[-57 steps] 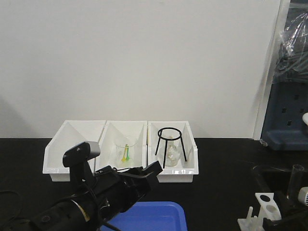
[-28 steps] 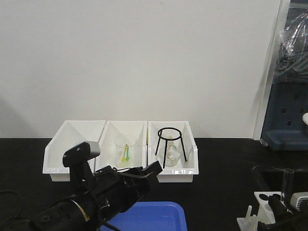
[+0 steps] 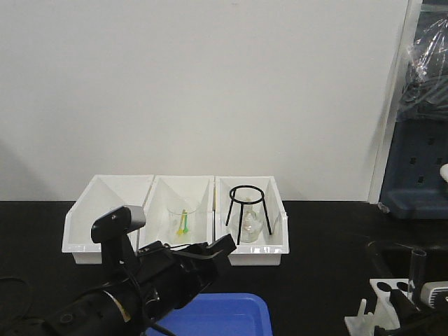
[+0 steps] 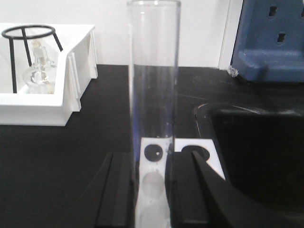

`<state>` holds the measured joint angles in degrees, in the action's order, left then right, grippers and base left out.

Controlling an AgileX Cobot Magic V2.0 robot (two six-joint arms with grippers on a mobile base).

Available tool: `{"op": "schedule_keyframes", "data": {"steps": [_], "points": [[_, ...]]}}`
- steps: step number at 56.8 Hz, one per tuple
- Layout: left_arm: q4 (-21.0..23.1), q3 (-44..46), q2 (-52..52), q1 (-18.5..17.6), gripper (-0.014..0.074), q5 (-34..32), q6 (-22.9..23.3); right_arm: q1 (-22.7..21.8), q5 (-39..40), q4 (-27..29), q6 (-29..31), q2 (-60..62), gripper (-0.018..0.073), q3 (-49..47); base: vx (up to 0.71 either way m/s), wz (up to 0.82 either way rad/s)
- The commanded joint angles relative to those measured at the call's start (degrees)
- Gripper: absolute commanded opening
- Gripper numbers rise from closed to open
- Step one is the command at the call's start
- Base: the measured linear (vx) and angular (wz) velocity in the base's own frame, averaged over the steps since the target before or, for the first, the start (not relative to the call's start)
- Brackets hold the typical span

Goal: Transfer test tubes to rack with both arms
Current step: 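Lower the tube into a rack hole and open the right gripper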

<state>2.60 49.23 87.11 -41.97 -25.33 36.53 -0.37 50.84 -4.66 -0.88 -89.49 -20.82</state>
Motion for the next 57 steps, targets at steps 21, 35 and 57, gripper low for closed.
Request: {"op": "schedule_keyframes", "data": {"steps": [21,35,57], "points": [[0.09,1.92,-2.41,-0.22,0.0421,-4.70,-0.16,-0.27,3.63,-0.36,0.20,1.38,0.0403,-1.28,0.00,0.00],[0.09,1.92,-2.41,-0.22,0.0421,-5.32,-0.16,-0.27,2.95,-0.36,0.20,1.81,0.0411,-1.28,0.00,0.00],[0.20,1.92,-3.57,-0.03,0.0402,-8.94,-20.44,-0.27,-32.39,-1.69,0.23,33.59,0.0411,-7.97,0.00,0.00]]}}
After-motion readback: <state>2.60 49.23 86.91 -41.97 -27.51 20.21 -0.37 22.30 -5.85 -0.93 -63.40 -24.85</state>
